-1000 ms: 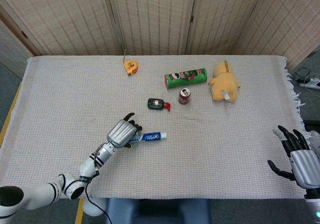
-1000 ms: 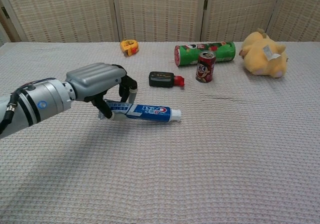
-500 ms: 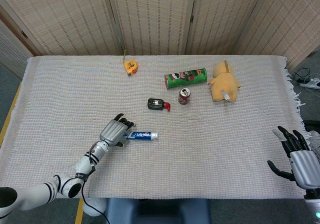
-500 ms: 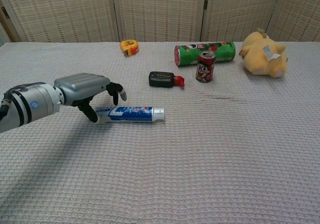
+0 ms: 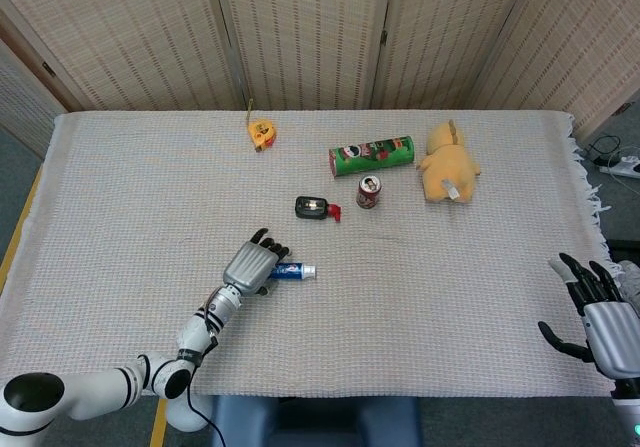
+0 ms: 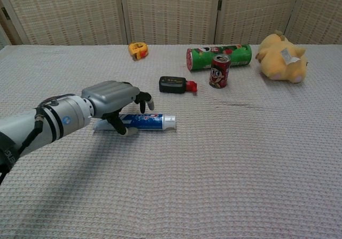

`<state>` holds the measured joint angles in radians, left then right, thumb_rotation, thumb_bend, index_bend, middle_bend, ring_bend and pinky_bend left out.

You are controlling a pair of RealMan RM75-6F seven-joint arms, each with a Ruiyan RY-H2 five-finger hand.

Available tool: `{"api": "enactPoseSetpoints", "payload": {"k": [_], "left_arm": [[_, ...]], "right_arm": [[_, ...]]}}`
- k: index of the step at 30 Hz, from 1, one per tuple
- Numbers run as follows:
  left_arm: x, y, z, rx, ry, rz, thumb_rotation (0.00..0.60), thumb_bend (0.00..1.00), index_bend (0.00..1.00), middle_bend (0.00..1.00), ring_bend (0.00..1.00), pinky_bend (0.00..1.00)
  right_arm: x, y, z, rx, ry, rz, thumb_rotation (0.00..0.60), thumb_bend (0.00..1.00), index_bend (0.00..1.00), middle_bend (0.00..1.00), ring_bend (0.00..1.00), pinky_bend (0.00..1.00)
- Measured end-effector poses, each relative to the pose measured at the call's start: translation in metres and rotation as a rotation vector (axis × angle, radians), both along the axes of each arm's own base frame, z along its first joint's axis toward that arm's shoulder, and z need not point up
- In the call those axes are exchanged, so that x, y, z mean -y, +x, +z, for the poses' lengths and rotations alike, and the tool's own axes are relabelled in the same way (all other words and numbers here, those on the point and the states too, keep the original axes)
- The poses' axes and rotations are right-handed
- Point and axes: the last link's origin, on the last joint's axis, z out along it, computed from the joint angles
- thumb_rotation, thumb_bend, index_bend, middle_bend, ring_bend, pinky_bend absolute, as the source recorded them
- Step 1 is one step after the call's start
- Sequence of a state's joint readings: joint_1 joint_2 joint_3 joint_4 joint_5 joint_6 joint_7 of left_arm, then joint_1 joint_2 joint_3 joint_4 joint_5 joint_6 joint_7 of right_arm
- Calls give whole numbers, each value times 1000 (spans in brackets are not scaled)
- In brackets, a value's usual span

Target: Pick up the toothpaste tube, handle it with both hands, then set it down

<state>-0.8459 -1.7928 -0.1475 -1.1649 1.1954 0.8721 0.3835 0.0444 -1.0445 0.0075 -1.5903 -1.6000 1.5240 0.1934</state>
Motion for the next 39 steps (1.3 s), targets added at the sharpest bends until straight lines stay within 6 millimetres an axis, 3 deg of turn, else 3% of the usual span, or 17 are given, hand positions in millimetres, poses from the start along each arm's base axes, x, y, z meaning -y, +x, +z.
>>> {"api": "enactPoseSetpoints", "payload": {"k": [6, 14, 25, 29, 34, 39], "left_arm": [[6, -1, 1, -8, 16, -32, 600, 383, 388, 451, 389, 171], [15, -11, 4, -12, 8, -56, 600, 382, 421, 480, 407, 177], [10, -20, 4, -28, 16, -55, 600, 383, 465, 505, 435, 206], [9, -22, 5, -17, 22, -57, 600, 384, 557, 598, 521, 339], [6, -26, 7, 7, 21, -55, 600, 394, 645, 695, 632, 652], [2, -32, 12, 31, 15, -72, 600, 464, 690, 747, 687, 728]], "right_arm": [[1, -2, -1, 1, 1, -3, 550, 361, 62, 62, 126, 0], [5, 0, -3, 2, 9, 7, 549, 360, 62, 62, 126, 0], [5, 1, -3, 1, 10, 4, 548, 360, 62, 62, 126, 0], [5, 2, -3, 0, 10, 8, 547, 360, 63, 62, 126, 0], [4, 4, -2, -2, 6, 15, 548, 361, 66, 62, 126, 0], [4, 7, -1, -1, -2, 33, 549, 360, 74, 63, 127, 0]]}}
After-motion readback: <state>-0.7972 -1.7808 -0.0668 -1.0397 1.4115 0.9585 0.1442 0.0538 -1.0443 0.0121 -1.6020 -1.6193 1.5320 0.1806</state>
